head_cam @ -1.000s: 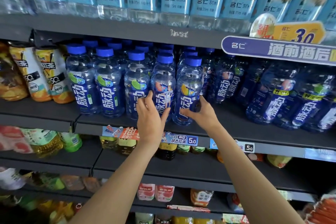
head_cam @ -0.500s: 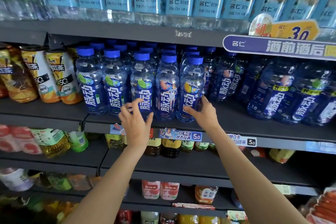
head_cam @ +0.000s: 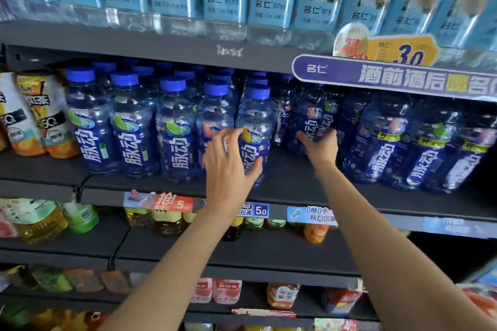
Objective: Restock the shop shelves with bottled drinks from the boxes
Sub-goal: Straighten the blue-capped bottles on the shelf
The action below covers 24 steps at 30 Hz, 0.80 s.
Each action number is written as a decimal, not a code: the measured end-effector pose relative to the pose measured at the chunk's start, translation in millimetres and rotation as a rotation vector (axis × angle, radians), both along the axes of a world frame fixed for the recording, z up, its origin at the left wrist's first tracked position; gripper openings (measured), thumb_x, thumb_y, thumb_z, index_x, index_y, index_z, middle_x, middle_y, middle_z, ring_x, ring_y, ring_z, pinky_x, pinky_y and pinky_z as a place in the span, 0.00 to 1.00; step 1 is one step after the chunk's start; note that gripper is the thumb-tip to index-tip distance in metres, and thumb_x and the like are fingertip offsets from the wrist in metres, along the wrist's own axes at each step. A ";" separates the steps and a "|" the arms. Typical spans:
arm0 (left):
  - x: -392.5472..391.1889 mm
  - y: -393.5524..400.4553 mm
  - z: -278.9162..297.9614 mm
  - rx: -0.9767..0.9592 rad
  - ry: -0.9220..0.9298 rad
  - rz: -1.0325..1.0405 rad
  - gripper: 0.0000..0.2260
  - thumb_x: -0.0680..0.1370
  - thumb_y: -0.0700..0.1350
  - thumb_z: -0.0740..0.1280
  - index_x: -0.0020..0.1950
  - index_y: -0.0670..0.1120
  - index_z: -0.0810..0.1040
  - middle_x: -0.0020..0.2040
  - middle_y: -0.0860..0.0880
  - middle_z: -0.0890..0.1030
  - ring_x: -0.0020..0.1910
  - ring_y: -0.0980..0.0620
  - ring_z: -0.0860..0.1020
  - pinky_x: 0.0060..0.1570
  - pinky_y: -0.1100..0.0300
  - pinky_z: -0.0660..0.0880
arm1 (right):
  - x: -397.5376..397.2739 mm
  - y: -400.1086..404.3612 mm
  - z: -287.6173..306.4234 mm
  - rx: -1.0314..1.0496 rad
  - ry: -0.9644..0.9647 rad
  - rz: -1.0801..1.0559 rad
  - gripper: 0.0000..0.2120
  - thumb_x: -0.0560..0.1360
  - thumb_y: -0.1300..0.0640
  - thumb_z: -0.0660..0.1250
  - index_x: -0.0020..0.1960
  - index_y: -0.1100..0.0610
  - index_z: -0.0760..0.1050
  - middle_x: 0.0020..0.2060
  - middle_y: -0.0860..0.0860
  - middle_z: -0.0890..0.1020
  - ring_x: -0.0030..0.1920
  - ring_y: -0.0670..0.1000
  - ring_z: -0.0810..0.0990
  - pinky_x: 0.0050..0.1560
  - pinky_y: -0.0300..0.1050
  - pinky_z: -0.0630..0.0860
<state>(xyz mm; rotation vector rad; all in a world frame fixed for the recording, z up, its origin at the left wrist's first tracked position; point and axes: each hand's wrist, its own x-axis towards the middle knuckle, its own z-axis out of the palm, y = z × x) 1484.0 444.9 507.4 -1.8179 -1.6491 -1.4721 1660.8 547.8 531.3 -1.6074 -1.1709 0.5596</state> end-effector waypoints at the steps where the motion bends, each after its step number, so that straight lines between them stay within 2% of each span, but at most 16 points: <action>1: 5.2 5.6 -0.9 -0.008 0.012 0.049 0.26 0.71 0.55 0.66 0.64 0.45 0.65 0.59 0.41 0.72 0.57 0.46 0.68 0.57 0.48 0.70 | 3.6 13.9 0.9 -0.027 -0.026 0.020 0.36 0.68 0.50 0.74 0.68 0.64 0.61 0.64 0.60 0.71 0.64 0.59 0.71 0.64 0.51 0.69; 5: 13.3 21.5 -13.7 -0.040 0.063 0.198 0.33 0.70 0.61 0.63 0.69 0.44 0.62 0.62 0.41 0.72 0.60 0.46 0.65 0.58 0.45 0.69 | 9.9 56.8 0.3 -0.127 -0.147 0.101 0.46 0.70 0.51 0.73 0.75 0.64 0.48 0.69 0.60 0.67 0.68 0.59 0.68 0.65 0.50 0.68; 7: 11.4 26.4 -18.5 -0.034 0.092 0.211 0.35 0.70 0.61 0.65 0.71 0.45 0.59 0.62 0.40 0.72 0.60 0.45 0.66 0.59 0.44 0.68 | 9.8 68.3 -2.4 -0.122 -0.110 0.096 0.48 0.69 0.50 0.74 0.76 0.61 0.46 0.69 0.59 0.66 0.67 0.59 0.69 0.64 0.50 0.70; 10: 8.3 29.0 -22.5 0.000 0.128 0.222 0.36 0.70 0.59 0.67 0.71 0.44 0.59 0.60 0.39 0.72 0.59 0.45 0.65 0.58 0.44 0.69 | 5.5 58.3 -12.8 -0.041 -0.102 0.046 0.47 0.67 0.52 0.75 0.75 0.62 0.50 0.69 0.60 0.65 0.67 0.59 0.68 0.64 0.50 0.69; 14: 9.9 28.8 -27.3 0.018 0.144 0.241 0.35 0.71 0.60 0.62 0.72 0.43 0.59 0.60 0.39 0.71 0.59 0.44 0.66 0.57 0.43 0.69 | -10.5 20.4 -27.9 0.172 -0.112 0.129 0.34 0.64 0.57 0.77 0.62 0.68 0.65 0.60 0.62 0.71 0.62 0.60 0.71 0.58 0.44 0.65; 18: 10.3 30.1 -27.1 0.038 0.177 0.255 0.34 0.72 0.61 0.61 0.71 0.42 0.59 0.60 0.41 0.68 0.59 0.44 0.66 0.57 0.44 0.69 | -32.3 23.9 -22.8 0.139 -0.135 0.238 0.31 0.65 0.56 0.76 0.60 0.67 0.65 0.59 0.61 0.71 0.59 0.58 0.72 0.52 0.39 0.66; 24: 8.8 32.1 -28.0 0.051 0.189 0.262 0.34 0.72 0.61 0.62 0.71 0.42 0.59 0.60 0.42 0.67 0.58 0.45 0.66 0.56 0.45 0.69 | -39.8 35.8 -13.1 -0.004 -0.260 0.009 0.36 0.68 0.49 0.74 0.64 0.65 0.60 0.63 0.60 0.67 0.63 0.61 0.68 0.58 0.55 0.69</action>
